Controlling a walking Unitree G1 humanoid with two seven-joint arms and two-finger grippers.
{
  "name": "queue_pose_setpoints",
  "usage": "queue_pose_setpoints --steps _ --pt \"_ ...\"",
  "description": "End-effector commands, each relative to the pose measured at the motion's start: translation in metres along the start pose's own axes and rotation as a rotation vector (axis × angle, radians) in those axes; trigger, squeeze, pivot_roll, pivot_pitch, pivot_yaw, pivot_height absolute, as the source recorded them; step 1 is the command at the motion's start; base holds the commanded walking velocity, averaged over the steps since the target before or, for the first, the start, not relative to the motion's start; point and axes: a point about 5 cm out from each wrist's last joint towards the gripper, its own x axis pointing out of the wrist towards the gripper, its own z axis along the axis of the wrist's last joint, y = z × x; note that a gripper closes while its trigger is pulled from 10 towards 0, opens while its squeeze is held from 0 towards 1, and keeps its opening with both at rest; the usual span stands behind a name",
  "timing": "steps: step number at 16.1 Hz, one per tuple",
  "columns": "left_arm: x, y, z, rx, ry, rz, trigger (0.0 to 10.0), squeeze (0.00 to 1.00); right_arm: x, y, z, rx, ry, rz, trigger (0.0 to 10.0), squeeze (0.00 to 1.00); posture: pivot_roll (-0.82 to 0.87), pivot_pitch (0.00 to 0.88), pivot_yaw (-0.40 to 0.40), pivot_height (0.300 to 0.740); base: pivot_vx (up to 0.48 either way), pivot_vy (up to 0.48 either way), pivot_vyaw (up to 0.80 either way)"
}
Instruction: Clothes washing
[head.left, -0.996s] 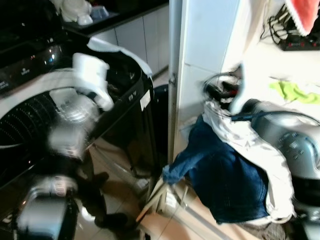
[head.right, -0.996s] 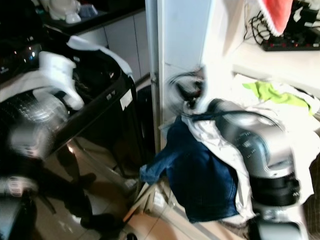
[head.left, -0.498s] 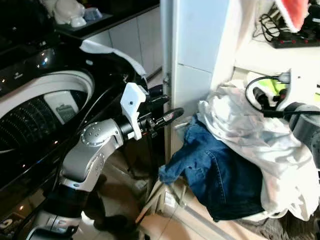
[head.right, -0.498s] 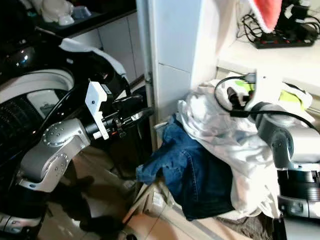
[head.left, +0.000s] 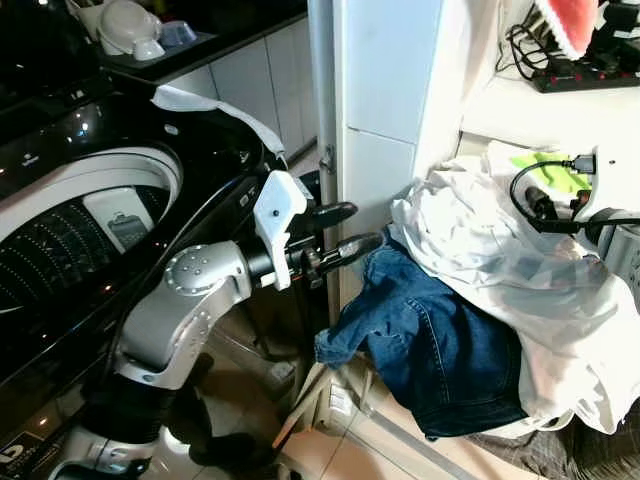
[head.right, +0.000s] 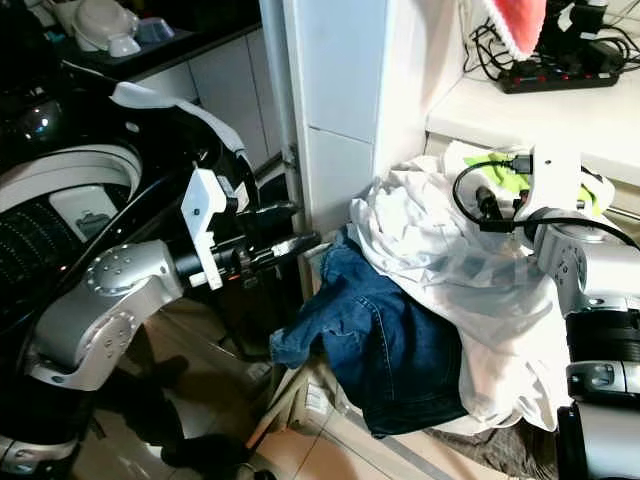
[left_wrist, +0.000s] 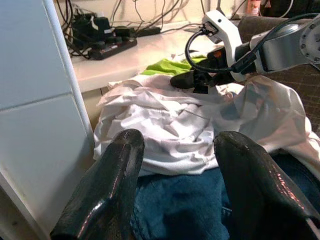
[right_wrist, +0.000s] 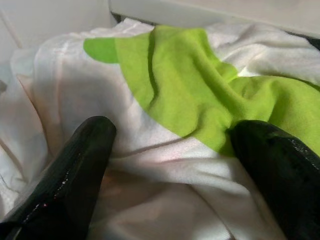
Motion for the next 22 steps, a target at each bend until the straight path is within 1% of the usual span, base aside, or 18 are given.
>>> queue_pose_setpoints --steps 1,2,3,4,5,22 --pt "-0.0011 -0.0039 0.0034 -0.003 0.001 -0.035 10.0 0.0 -0.0004 -0.0028 0.0019 -0.011 0.009 0.004 10.0 0.0 -0.03 0.0 0.104 0.74 0.0 0.0 0.0" --pt "-0.0013 -0.0041 0.0037 -0.006 0.002 -0.039 10.0 0.0 -0.0001 -0.0036 0.0002 -0.005 0.014 0.01 10.0 0.0 -0.03 0.0 0.104 0.74 0.0 0.0 0.0" --pt "-0.0008 -0.0034 0.0039 -0.005 0.004 -0.038 10.0 0.0 0.0003 -0.0041 -0.0008 0.015 0.013 0.022 7.0 0.0 -0.03 0.0 0.106 0.74 0.0 0.0 0.0" --pt "-0.0008 -0.0032 0.004 -0.006 0.006 -0.038 10.0 0.0 0.0006 -0.0042 -0.0007 0.018 0.012 0.024 7.0 0.0 -0.03 0.0 0.106 0.74 0.0 0.0 0.0" --pt "-0.0002 -0.0019 0.0049 -0.004 0.006 -0.033 10.0 0.0 0.0009 -0.0048 0.0011 0.022 0.001 0.036 0.0 0.0 -0.03 0.0 0.106 0.74 0.0 0.0 0.0" --pt "0.0005 -0.0053 0.0057 -0.029 -0.004 -0.039 10.0 0.0 0.005 -0.0044 0.0048 0.02 -0.018 0.078 0.0 0.0 -0.02 0.0 0.084 0.74 0.0 0.0 0.0"
